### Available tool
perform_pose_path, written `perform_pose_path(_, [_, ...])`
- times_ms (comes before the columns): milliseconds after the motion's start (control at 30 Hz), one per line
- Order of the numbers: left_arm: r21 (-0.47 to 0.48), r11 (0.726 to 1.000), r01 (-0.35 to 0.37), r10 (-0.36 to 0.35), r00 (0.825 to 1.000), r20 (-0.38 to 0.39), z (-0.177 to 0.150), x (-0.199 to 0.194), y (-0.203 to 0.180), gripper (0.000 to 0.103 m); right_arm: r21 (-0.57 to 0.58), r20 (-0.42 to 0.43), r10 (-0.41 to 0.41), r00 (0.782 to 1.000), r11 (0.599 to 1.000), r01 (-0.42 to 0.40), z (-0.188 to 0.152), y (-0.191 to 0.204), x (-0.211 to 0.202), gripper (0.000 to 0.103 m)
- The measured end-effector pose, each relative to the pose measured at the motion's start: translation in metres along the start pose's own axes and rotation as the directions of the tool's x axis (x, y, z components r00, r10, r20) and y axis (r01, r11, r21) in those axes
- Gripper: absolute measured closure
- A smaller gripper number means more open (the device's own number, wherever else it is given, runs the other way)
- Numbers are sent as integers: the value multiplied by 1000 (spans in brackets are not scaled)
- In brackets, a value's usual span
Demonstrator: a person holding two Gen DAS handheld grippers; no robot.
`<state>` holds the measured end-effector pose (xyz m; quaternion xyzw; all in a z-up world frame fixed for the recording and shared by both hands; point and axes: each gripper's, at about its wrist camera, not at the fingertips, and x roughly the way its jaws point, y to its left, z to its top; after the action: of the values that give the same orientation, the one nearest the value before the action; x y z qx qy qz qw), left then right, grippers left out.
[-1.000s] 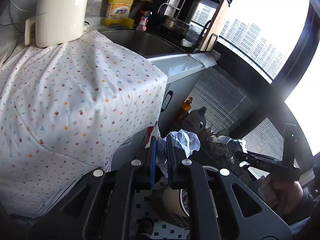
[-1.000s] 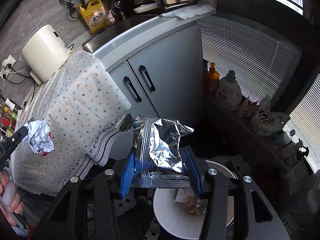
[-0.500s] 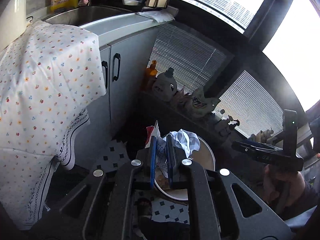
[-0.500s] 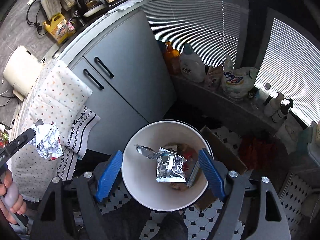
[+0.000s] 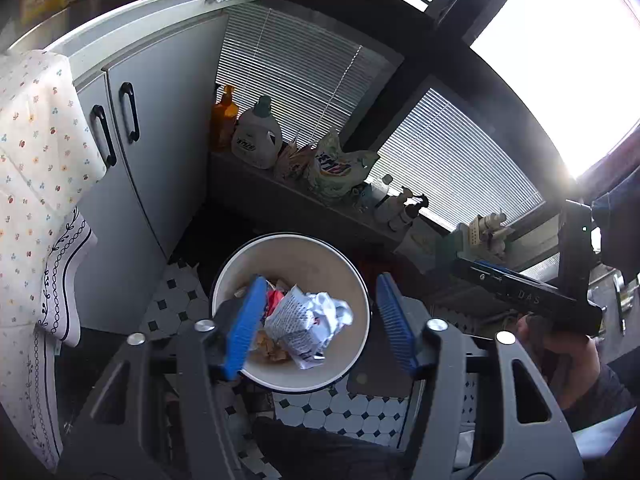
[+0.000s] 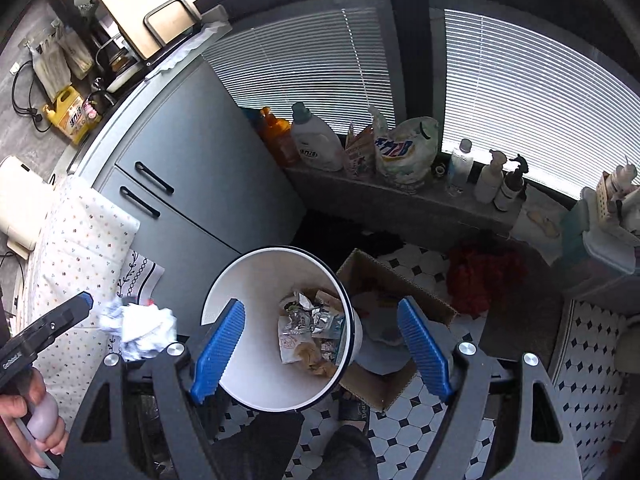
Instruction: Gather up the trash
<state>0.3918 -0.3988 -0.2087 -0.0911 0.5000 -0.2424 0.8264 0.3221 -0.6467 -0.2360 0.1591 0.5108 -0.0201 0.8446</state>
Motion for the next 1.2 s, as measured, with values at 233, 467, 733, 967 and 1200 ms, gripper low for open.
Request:
perform_pose_path(233, [-6,1000,-23,24,999,22,4,-11,0,29,-3,8,14,1000,1000,-14,2,1,-6,24])
perform_pose_path(467, [-65,993,-95,102,987,123,5,-59,8,13,-82,16,76,997,994,-75,10,34,-22,13])
perform_pose_path(733, [-128,978,-162,189,953,237,-1,-118,19,6,-191,58,137,989,974,-124,18,89,-49,8])
perform_pose_path(967, [-180,959,-218,264,916,302,-12,-171,30,6,-248,73,166,984,958,-143,13,132,-73,8])
perform_pose_path(1200, [-199,947,-252,311,870,382,-41,-241,38,6,-291,110,198,974,943,-159,-11,175,-112,8])
